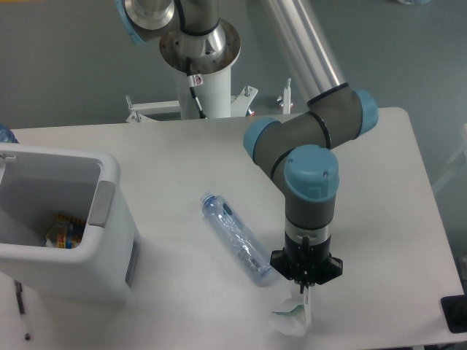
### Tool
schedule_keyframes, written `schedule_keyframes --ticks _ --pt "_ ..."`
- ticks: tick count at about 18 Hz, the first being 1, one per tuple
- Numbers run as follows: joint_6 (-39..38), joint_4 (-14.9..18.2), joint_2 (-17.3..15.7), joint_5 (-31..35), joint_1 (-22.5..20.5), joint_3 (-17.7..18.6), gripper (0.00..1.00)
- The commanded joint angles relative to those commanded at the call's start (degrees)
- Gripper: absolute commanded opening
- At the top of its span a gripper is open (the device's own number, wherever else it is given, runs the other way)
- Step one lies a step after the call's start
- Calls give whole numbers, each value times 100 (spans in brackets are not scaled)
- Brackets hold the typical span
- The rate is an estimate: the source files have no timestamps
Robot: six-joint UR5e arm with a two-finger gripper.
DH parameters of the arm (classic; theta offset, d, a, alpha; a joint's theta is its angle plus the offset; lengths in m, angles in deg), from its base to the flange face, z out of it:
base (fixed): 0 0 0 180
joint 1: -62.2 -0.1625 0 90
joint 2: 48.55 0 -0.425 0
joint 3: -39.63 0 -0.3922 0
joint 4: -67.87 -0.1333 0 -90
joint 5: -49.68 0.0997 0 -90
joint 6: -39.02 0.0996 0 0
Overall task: Place the trash in the trash can
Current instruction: 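Lift the white paper and carry it over the white bin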
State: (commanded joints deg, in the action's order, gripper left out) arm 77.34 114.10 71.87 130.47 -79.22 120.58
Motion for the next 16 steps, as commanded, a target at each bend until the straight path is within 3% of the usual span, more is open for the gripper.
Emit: schedule_keyframes --ticks 4,13,16 --pt "-439 26 -492 -800 123 27 0" --pt "-870 114 -1380 -968 843 167 0" --pt "-1011 114 -1679 -1555 888 167 0"
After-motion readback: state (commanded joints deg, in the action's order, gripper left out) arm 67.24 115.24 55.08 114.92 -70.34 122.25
